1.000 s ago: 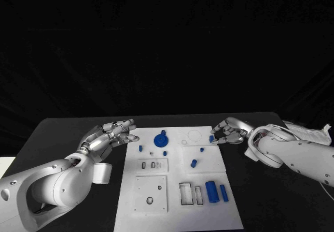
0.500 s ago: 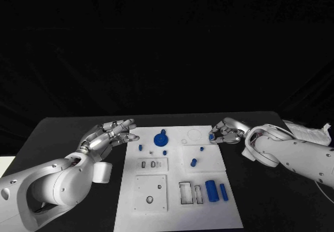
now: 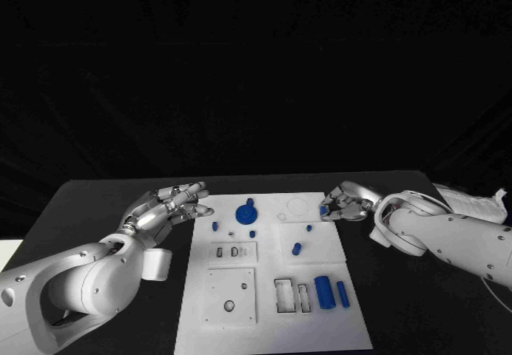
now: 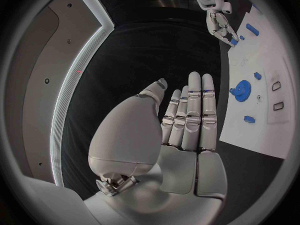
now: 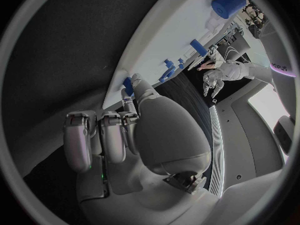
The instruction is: Assemble the parts on the task board
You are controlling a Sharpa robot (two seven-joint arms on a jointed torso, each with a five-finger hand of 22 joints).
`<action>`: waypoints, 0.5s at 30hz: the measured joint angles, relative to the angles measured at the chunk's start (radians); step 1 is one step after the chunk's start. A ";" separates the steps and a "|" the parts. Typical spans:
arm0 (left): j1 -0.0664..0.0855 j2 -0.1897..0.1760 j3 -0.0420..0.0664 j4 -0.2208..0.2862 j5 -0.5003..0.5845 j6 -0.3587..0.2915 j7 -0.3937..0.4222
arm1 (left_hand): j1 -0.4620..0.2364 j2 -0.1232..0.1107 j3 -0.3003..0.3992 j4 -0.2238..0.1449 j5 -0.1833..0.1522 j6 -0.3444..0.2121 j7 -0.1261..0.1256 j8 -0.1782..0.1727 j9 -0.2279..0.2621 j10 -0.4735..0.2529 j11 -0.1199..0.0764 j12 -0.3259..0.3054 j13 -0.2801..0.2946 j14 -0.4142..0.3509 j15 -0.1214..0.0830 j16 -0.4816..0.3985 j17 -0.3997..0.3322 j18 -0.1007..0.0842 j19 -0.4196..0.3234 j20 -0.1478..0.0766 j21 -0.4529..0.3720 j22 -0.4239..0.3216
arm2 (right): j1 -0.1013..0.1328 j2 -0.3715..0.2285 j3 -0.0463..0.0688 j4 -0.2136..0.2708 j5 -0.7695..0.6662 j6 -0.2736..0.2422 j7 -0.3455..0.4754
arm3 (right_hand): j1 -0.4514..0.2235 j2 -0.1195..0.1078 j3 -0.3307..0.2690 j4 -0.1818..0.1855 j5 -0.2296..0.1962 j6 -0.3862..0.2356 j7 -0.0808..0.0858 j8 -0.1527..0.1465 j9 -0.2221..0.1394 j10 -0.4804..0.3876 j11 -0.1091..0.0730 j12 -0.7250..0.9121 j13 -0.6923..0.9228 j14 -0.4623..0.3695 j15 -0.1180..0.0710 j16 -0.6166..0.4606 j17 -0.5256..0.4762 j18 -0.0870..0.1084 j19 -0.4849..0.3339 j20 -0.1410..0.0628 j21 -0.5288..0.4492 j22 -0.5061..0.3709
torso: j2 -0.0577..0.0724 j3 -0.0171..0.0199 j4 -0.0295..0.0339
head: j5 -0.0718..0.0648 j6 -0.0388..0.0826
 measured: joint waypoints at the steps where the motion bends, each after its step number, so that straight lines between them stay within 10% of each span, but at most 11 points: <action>1: 0.000 0.000 0.000 0.000 0.000 0.000 0.000 | 0.000 0.000 0.002 -0.002 0.000 0.000 0.000 0.000 0.000 0.000 0.000 0.000 0.000 0.000 0.000 0.000 0.001 0.000 0.000 0.000 0.000 0.000 | 0.000 0.000 0.000 0.000 0.000 0.000 0.000 | 0.000 0.000 0.005 0.000 0.000 0.003 -0.003 0.000 0.000 0.001 -0.001 0.000 0.000 0.000 0.000 0.000 0.000 0.000 0.000 0.000 0.000 0.000 | 0.000 -0.0001 0.0002 | 0.000 0.000; 15: 0.000 0.000 0.000 0.000 0.000 0.001 -0.001 | 0.000 0.000 0.002 -0.002 0.000 0.000 0.000 0.000 0.000 0.000 0.000 0.000 0.000 0.000 0.000 0.000 0.002 0.000 0.000 0.000 0.000 0.000 | 0.000 0.000 0.008 0.029 0.004 -0.035 0.007 | -0.015 0.029 0.080 -0.028 -0.009 0.044 -0.012 0.018 0.004 0.002 -0.038 0.017 0.000 -0.002 -0.031 0.004 0.000 0.000 0.000 -0.029 0.000 0.000 | 0.000 0.0000 0.0002 | 0.003 -0.001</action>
